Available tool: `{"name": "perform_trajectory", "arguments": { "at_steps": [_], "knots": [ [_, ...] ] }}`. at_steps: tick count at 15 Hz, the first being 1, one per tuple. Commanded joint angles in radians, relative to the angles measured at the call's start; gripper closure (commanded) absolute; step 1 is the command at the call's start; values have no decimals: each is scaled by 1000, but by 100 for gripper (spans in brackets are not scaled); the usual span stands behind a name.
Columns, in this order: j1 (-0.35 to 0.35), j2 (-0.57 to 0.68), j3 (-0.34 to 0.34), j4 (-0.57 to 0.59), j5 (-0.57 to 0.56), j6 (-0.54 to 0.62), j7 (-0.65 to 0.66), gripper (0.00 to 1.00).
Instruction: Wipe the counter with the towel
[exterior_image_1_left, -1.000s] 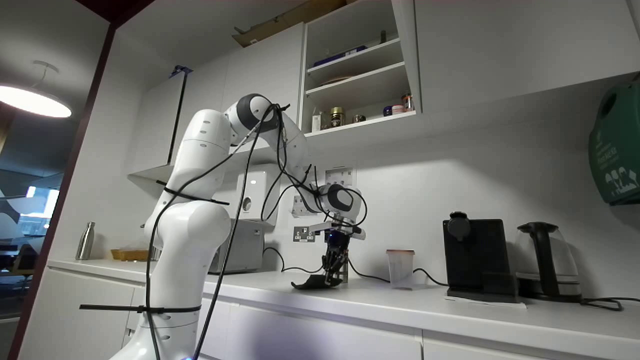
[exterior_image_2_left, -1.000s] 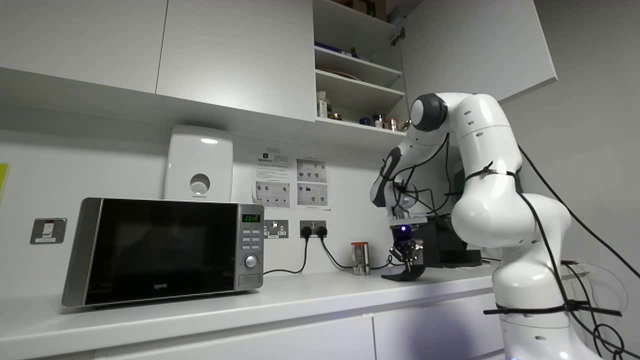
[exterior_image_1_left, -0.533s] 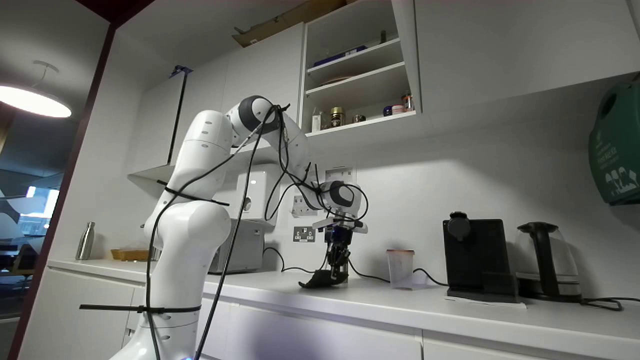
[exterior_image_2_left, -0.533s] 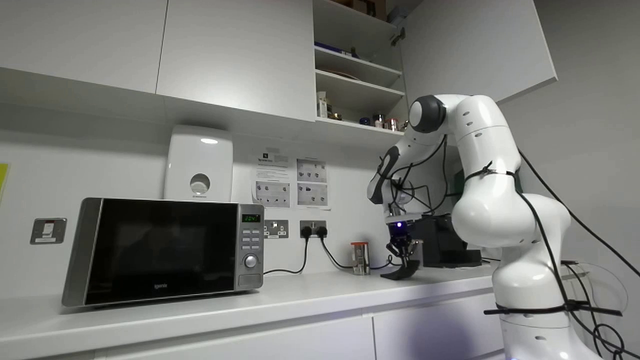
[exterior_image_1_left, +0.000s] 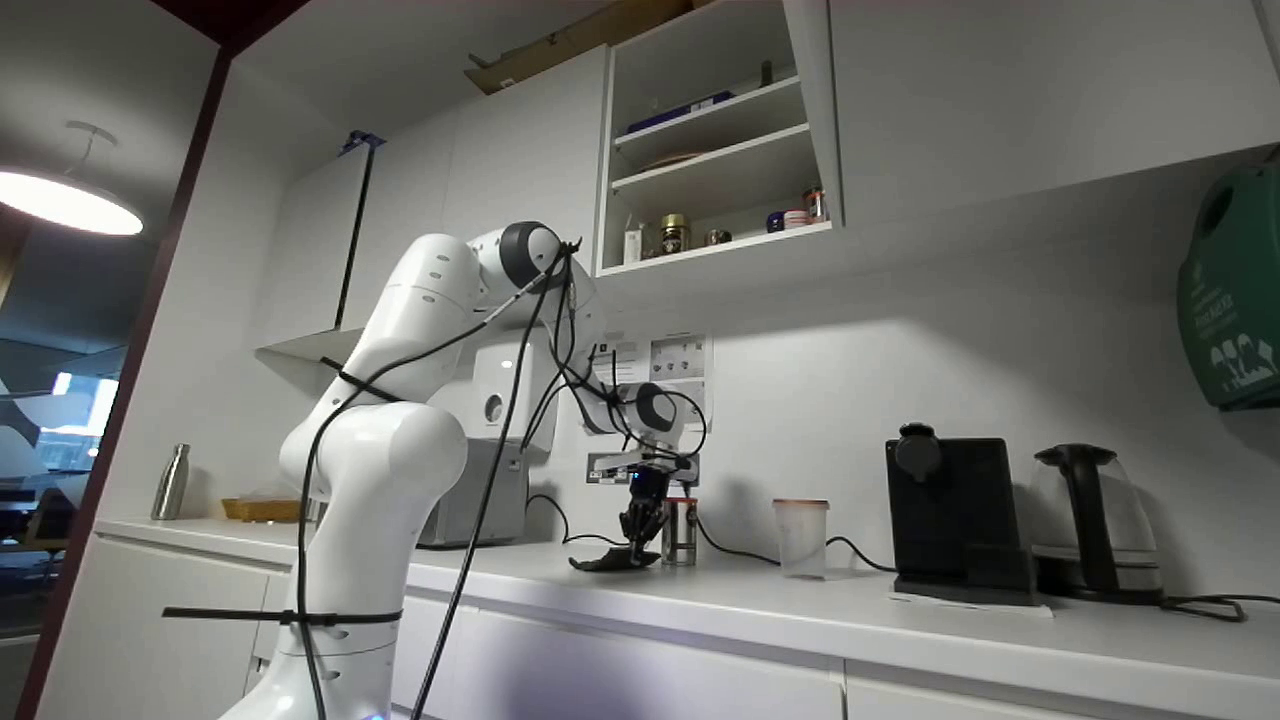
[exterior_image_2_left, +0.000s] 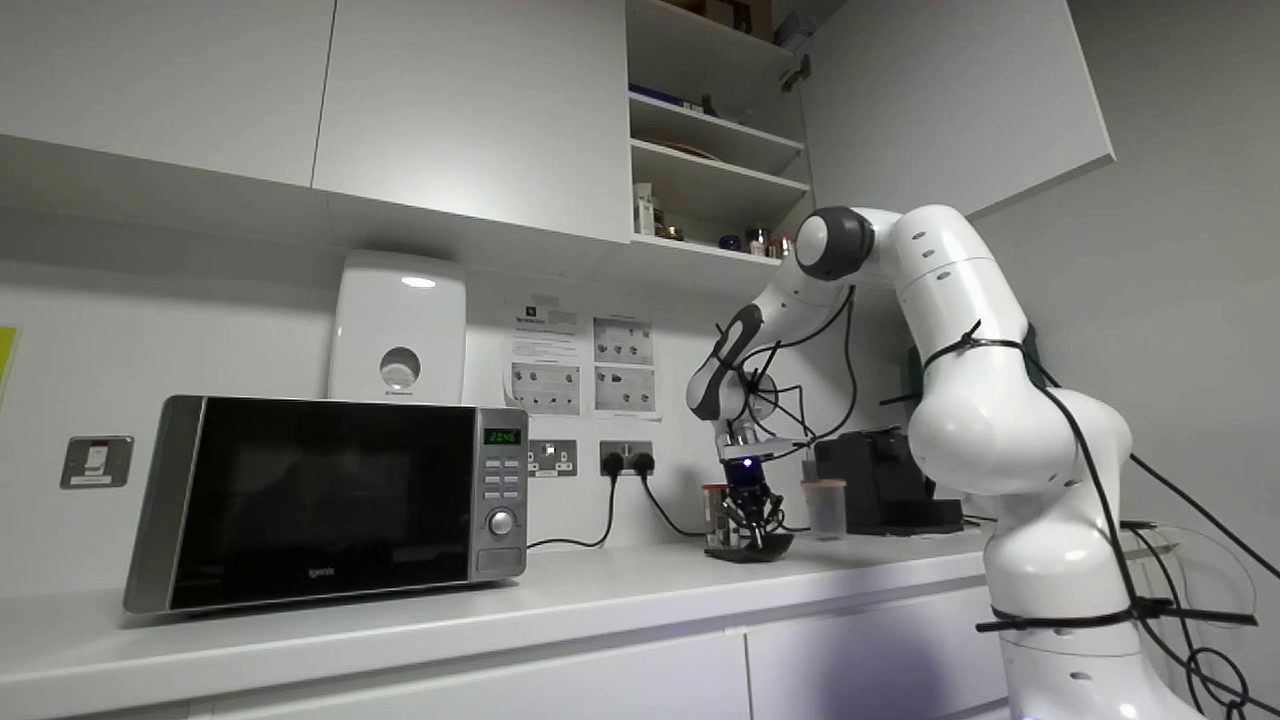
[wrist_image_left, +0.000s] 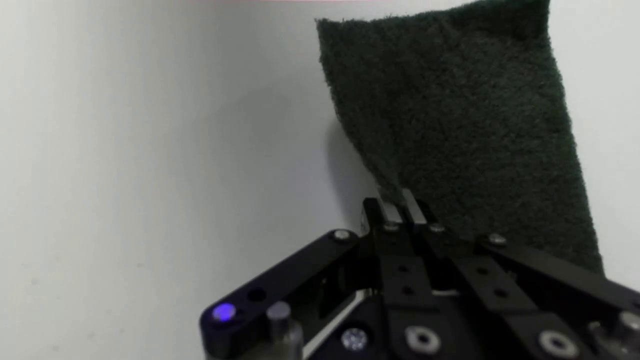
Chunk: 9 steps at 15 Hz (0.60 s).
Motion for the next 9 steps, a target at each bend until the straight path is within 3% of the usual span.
{"name": "perform_trajectory", "arguments": {
  "at_steps": [1,9],
  "knots": [
    [41,63,39,73,1,-31,4,99],
    [173,162,127,229,-29,-65,20,99]
  ]
}}
